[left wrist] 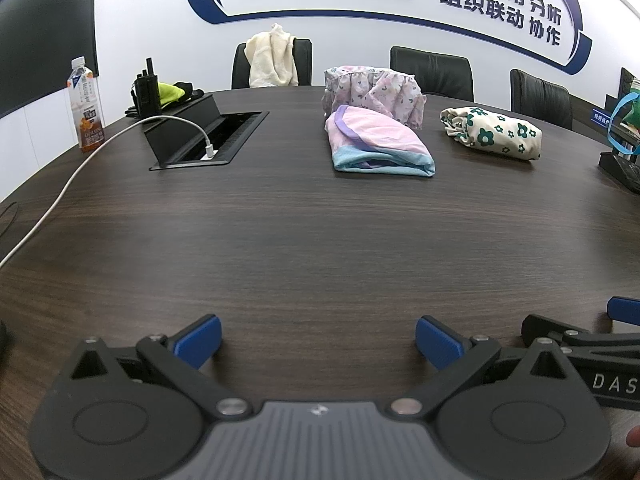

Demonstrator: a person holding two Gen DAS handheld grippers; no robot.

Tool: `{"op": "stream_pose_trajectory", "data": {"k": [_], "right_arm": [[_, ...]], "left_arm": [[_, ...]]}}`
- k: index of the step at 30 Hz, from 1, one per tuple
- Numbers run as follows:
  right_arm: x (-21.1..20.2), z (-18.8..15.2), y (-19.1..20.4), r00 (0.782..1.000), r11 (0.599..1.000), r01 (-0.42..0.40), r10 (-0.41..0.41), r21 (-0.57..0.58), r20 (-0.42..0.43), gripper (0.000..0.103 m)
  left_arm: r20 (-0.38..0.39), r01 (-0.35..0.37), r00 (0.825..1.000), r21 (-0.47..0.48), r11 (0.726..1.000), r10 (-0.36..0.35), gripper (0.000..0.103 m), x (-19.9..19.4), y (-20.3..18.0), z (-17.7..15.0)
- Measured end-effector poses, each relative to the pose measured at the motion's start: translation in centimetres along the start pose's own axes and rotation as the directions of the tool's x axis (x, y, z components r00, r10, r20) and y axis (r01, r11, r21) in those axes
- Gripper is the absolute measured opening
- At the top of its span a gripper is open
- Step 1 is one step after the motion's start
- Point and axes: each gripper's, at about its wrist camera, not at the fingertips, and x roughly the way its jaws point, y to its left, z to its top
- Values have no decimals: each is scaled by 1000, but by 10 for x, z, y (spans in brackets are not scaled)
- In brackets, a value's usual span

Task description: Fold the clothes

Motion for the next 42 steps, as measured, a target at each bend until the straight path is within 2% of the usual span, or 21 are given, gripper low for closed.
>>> {"op": "stream_pose_trajectory", "data": {"k": [42], "right_arm": [[1,1,1,1000,1000,7,-7,-6,-2,103]], "left_arm": [[3,0,1000,-14,1000,0,103,0,2,1]]}}
